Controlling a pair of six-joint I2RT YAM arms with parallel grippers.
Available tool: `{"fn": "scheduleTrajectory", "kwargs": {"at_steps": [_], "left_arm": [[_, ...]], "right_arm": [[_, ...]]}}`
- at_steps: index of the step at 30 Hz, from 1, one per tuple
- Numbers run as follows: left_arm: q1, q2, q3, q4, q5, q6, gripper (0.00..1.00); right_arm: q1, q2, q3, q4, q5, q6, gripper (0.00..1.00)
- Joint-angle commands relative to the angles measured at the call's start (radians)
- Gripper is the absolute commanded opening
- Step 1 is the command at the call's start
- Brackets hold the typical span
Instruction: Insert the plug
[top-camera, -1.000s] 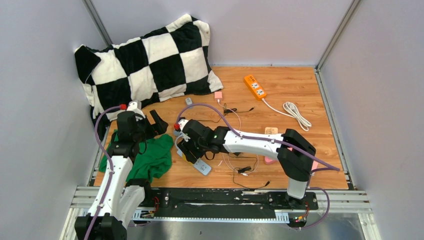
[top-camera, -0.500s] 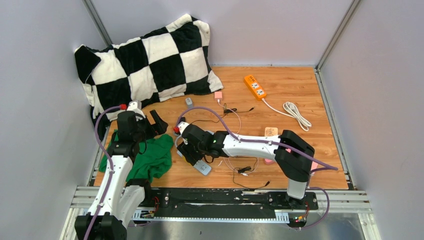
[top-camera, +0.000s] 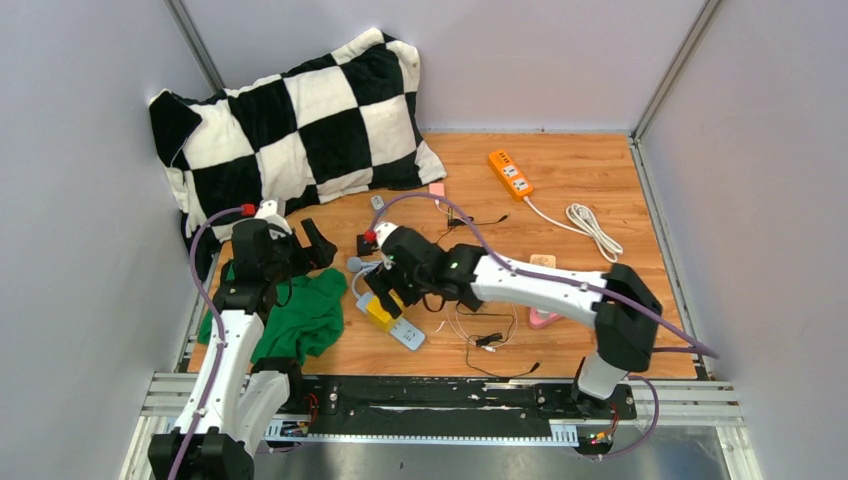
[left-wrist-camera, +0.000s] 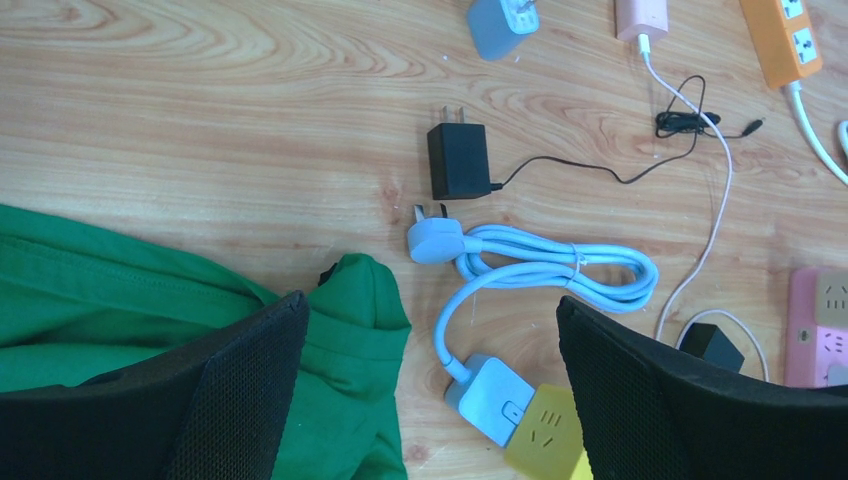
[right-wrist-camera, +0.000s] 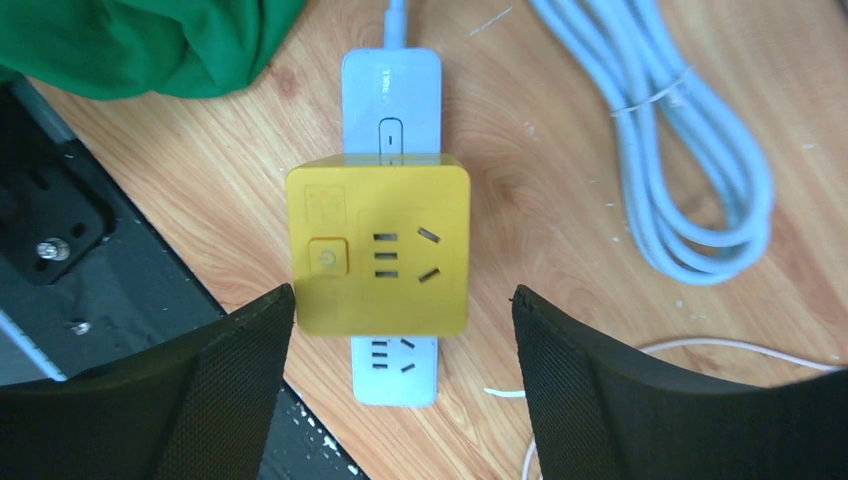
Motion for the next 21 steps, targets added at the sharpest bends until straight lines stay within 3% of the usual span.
{"fn": "scheduleTrajectory", "kwargs": {"at_steps": [1, 7, 14, 17, 21], "left_arm": [[0.007, -0.026, 0.015, -0.004, 0.058, 0.030, 0.94], [0.007, -0.037, -0.011, 0.023, 0.126, 0.014, 0.91], [0.006, -0.040, -0.021, 0.038, 0.138, 0.011, 0.90], [0.006, -0.042, -0.021, 0.038, 0.139, 0.012, 0.90], [0.006, -0.045, -0.021, 0.038, 0.138, 0.013, 0.90]], "right_arm": [[-0.083, -0.144, -0.084, -0.033, -0.003, 0.003, 0.80], [-0.211, -0.211, -0.203, -0.045, 0.064, -0.078, 0.64], [-0.316, -0.172, -0.239, -0.095, 0.099, 0.005, 0.61], [-0.327, -0.129, -0.226, -0.141, 0.144, 0.133, 0.64], [-0.326, -0.092, -0.217, -0.213, 0.196, 0.321, 0.76]]}}
